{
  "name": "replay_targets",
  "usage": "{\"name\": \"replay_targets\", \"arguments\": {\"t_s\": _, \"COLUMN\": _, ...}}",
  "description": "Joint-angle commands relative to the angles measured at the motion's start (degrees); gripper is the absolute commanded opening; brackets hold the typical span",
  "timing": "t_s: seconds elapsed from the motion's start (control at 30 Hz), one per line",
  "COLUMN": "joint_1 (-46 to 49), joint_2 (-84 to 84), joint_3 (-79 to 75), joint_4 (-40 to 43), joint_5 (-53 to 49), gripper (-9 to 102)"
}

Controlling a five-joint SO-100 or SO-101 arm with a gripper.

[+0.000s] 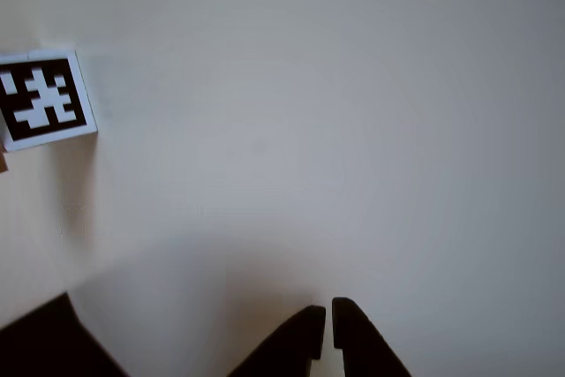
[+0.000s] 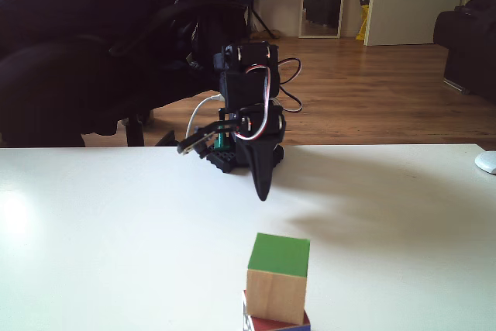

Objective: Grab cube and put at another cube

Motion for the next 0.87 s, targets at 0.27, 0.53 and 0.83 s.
{"name": "replay_targets", "arguments": {"t_s": 0.27, "joint_1": 0.0, "joint_2": 0.2, "joint_3": -2.6, "joint_4": 0.7, "joint_5": -0.7, "gripper": 0}}
{"name": "replay_targets", "arguments": {"t_s": 0.53, "joint_1": 0.4, "joint_2": 0.2, "joint_3": -2.6, "joint_4": 0.7, "joint_5": -0.3, "gripper": 0}}
{"name": "replay_targets", "arguments": {"t_s": 0.83, "joint_1": 0.4, "joint_2": 0.2, "joint_3": -2.6, "joint_4": 0.7, "joint_5": -0.3, "gripper": 0}}
